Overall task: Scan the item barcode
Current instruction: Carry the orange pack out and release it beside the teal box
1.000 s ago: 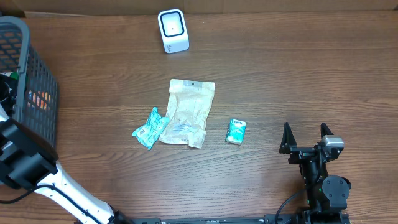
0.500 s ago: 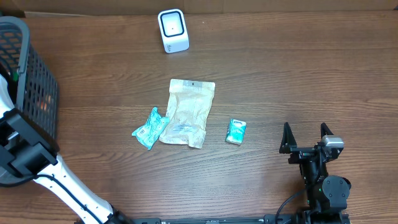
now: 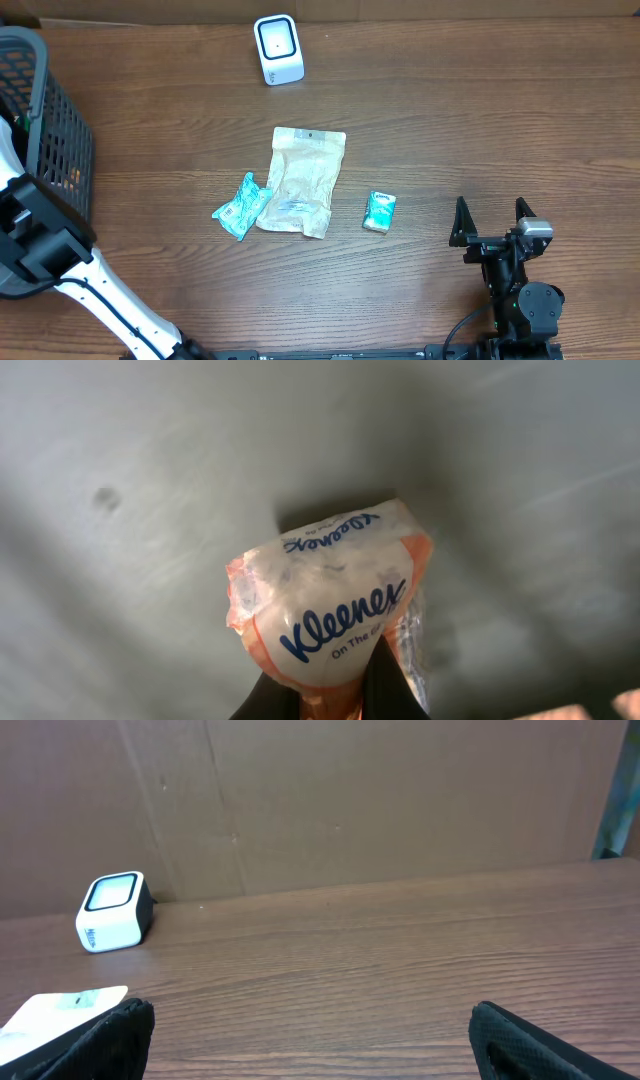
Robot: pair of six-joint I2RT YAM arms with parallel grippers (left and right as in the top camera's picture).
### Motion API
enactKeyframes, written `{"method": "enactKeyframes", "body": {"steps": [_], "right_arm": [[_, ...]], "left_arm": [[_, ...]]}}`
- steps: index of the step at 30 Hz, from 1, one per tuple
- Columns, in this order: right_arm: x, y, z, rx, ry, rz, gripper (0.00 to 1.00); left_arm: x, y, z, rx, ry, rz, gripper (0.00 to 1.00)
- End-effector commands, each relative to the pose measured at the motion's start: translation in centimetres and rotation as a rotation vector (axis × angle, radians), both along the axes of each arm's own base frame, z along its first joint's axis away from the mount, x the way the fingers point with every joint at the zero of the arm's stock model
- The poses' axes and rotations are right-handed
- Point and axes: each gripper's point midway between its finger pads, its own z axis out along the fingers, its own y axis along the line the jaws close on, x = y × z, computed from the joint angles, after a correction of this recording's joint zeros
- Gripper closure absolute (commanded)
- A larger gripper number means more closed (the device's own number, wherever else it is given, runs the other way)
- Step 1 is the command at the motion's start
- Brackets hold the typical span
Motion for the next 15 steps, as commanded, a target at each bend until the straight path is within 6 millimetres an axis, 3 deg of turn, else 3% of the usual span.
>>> {"method": "enactKeyframes", "body": {"steps": [1,4,9,13,15], "right_arm": [[0.0,-0.1,-0.2,-0.005,-0.001,-0.007,0.01],[0.0,-0.1,-0.2,-0.005,-0.001,-0.007,0.00],[0.0,-0.1,-0.2,-0.005,-0.001,-0.007,0.00],[0.0,-0.1,-0.2,-0.005,-0.001,-0.007,0.00],[0.0,-0.1,-0.2,-0.005,-0.001,-0.007,0.00]], "left_arm": [[0.1,1.5,2.1,0.030,-0.014,0.018,0.96],[0.7,1.8,6.5,0.060,-0.083,0.021,0.96],[1.5,1.2,16.8,0.155,-0.292,-0.017,0.96],[1.1,-0.8,25.0,0.249,-0.476,-0.086,0.96],[1.0,-2.9,28.7,0.274,-0.578,-0.172,0.96]]}}
